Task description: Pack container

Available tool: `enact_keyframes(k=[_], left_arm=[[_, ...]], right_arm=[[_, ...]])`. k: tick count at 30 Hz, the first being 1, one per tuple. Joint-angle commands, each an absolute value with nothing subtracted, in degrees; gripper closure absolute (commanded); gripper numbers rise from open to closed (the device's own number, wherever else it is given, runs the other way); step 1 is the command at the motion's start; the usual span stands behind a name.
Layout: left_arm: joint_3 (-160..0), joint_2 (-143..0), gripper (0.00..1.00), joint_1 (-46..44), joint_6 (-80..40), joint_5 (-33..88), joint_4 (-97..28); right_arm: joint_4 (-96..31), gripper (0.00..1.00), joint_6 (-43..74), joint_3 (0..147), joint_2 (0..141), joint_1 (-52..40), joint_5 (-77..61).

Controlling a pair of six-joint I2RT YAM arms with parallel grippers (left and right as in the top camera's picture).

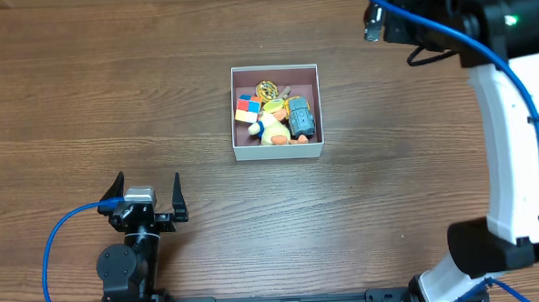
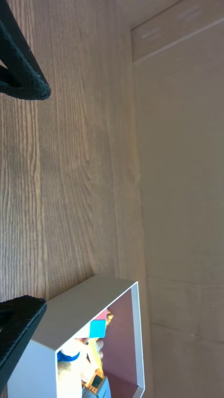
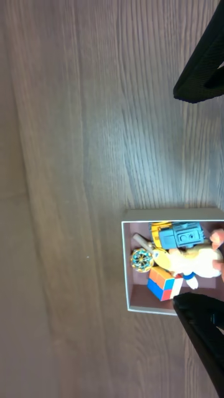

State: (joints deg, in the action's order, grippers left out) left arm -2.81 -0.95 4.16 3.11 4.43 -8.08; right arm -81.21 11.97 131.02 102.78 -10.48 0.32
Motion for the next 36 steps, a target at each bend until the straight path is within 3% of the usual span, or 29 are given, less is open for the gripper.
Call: enact_keyframes(k=[1, 8, 20, 28, 36], left_arm=[[-2.0, -0.3, 0.0, 4.5, 2.6, 4.1, -7.7], [-2.0, -0.3, 0.0, 4.5, 2.6, 4.1, -7.7], [-2.0, -0.3, 0.0, 4.5, 2.6, 4.1, -7.7], [-2.0, -0.3, 0.0, 4.5, 2.6, 4.1, -7.7], [-2.0, -0.3, 0.0, 4.5, 2.6, 4.1, -7.7]], right_arm=[[-81.1, 0.0, 12.0, 131.2, 96.0, -10.3, 0.7], [-81.1, 0.0, 12.0, 125.3, 82.6, -10.3, 0.7], [-79.1, 0.0, 12.0, 85.8, 46.2, -9.2, 2.5], [-46.0, 0.0, 12.0, 53.4, 23.4, -6.6, -6.2], [-14.0, 0.0, 12.0, 27.9, 11.4, -6.6, -8.7]])
